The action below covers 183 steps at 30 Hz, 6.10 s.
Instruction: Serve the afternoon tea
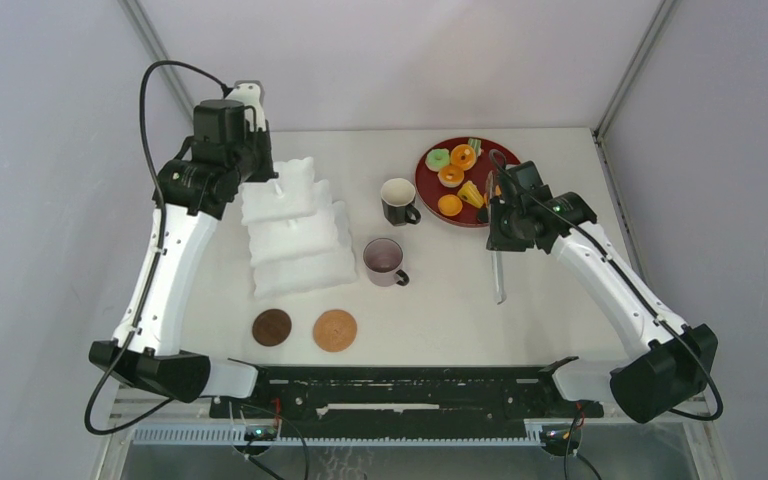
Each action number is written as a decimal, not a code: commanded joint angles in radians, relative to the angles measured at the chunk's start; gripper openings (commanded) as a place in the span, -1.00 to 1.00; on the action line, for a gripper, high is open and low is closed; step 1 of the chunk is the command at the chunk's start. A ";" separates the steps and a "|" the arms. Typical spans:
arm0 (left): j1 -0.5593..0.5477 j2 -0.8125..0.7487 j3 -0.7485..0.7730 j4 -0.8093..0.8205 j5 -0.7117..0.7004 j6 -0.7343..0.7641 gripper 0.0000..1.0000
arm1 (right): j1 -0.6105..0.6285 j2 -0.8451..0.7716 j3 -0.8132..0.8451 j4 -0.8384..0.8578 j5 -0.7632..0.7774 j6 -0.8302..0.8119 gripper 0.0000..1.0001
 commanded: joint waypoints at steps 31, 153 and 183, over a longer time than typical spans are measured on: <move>-0.001 0.239 0.203 0.385 0.232 0.038 -0.85 | -0.006 -0.031 -0.022 0.029 0.054 0.047 -0.45; -0.811 0.234 -0.377 0.336 -0.234 -0.620 0.43 | -0.202 -0.305 -0.195 0.086 -0.103 -0.037 -0.39; -0.424 -0.231 -0.383 0.230 -0.089 -0.304 0.61 | -0.149 0.517 0.523 -0.256 -0.063 -0.334 0.00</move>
